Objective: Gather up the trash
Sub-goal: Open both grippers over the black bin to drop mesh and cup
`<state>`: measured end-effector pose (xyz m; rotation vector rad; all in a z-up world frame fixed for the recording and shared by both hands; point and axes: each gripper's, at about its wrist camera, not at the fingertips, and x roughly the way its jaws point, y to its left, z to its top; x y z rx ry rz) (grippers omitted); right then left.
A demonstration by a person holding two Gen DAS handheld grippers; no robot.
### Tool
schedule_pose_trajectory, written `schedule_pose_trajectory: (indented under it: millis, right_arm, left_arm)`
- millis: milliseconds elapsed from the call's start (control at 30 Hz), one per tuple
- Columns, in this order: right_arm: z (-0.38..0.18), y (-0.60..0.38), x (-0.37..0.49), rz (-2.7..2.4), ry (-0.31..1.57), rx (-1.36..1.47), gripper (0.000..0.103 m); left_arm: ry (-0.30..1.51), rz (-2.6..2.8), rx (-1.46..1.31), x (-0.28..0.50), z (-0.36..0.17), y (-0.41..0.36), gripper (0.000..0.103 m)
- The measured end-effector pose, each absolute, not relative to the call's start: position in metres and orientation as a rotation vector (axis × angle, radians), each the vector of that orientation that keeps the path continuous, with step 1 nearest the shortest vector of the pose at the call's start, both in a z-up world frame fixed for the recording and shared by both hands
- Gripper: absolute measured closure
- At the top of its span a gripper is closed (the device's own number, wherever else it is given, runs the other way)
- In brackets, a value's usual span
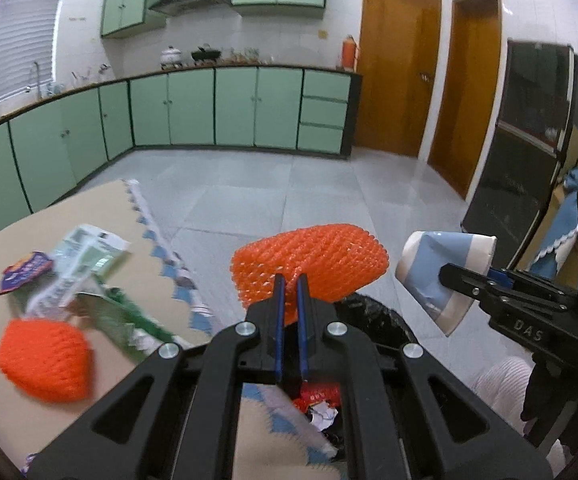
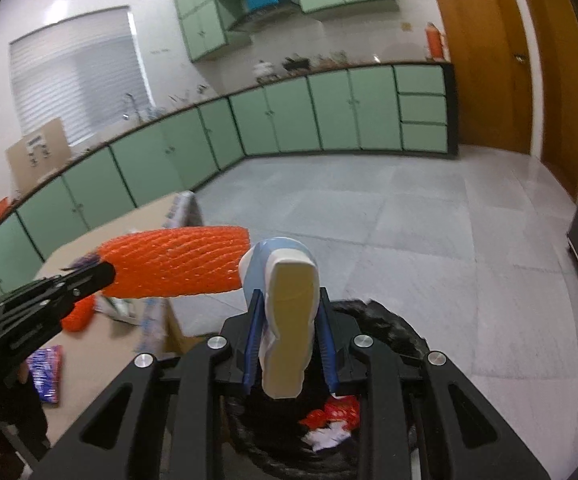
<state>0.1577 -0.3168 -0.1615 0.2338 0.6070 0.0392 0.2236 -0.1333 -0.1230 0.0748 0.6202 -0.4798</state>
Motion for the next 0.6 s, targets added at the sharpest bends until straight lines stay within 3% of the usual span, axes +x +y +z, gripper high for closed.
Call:
schedule_pose_trajectory:
  millis: [200, 300, 533, 600]
  right_arm:
    - [-0.19, -0.328, 0.177, -0.015, 0.68, 0.26, 0.069]
    - [-0.198, -0.332, 0.182, -0.029, 0.703, 0.273, 0.061]
    - [-0.198, -0.338, 0.179, -0.036, 0.687, 0.281, 0.05]
    - [-0.19, -0.332, 0.173, -0.036, 0.658, 0.275, 0.039]
  left_arm:
    - [0.692, -0.493, 0.11, 0.249, -0.145, -0.158, 0.089]
    - [0.703, -0.492, 0.114, 0.255, -0.148, -0.161, 0.075]
    - [0.711, -0.475, 0.083, 0.256, -0.143, -0.148, 0.066]
    - [0.692, -0.46, 0.065, 0.249, -0.137, -0.137, 0.059]
